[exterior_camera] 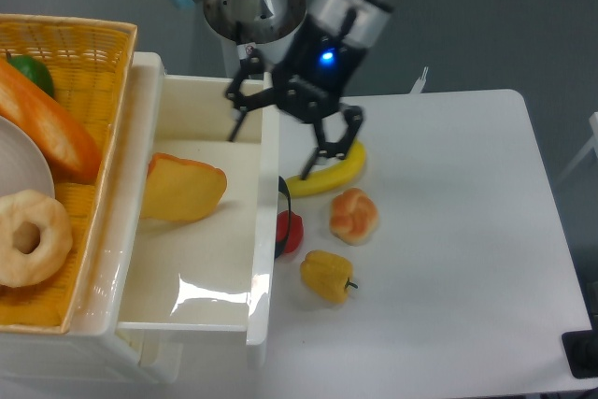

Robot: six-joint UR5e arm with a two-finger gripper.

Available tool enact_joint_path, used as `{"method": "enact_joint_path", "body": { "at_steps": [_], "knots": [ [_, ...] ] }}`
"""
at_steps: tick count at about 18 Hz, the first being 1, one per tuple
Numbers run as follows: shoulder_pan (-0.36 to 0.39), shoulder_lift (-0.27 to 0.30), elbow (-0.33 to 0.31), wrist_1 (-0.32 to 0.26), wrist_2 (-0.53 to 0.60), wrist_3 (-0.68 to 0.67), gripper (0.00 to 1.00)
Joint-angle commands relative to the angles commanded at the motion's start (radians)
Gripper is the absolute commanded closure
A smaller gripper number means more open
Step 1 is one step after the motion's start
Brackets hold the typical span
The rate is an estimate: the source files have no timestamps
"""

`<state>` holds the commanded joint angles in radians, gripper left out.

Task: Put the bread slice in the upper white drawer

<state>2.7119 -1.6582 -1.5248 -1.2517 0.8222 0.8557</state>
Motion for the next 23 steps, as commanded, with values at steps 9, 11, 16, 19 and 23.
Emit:
{"method": "enact_joint_path", "body": {
  "at_steps": [9,11,16,19,23],
  "knots": [
    [0.071,-0.037,-0.003,-0.002,0.291,0.244,0.0],
    [0.088,-0.057,-0.003,0.0,0.354,0.302,0.0],
    [0.109,-0.106,-0.002,0.0,0.448,0.431,0.0],
    [0.114,-0.139,-0.002,0.0,0.475,0.505,0.0],
    [0.112,-0.196,0.005,0.008,0.58,0.615,0.0]
  ]
}}
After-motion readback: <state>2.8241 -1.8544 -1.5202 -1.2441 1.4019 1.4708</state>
